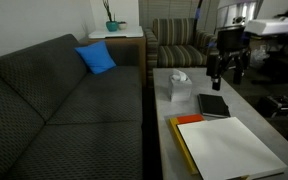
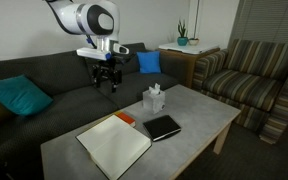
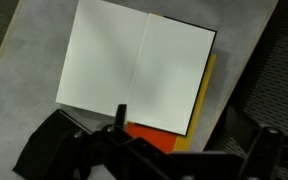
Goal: Close the open black book
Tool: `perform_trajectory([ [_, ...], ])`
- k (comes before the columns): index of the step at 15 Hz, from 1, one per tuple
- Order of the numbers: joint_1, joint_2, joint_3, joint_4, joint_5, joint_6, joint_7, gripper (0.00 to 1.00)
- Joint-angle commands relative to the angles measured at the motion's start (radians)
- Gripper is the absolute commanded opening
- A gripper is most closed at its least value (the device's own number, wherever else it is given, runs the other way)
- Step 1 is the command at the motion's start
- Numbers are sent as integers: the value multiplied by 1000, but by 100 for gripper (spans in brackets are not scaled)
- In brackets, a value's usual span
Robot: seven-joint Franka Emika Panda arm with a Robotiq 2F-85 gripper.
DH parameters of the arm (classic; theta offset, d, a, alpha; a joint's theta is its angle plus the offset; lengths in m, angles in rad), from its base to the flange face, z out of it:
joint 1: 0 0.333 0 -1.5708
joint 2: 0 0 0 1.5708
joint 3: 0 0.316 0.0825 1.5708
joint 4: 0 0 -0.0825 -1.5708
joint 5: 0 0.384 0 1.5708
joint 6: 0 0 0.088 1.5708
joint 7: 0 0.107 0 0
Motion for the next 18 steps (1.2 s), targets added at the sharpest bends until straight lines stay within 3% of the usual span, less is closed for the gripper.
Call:
perform_trajectory([
  [1, 4, 40, -1, 25, 7, 1, -4, 100],
  [7, 6, 96, 2, 79, 9, 8, -5, 100],
  [12, 60, 244, 11, 228, 1, 27, 6, 100],
  [18, 122, 421, 49, 436, 15, -72, -25, 100],
])
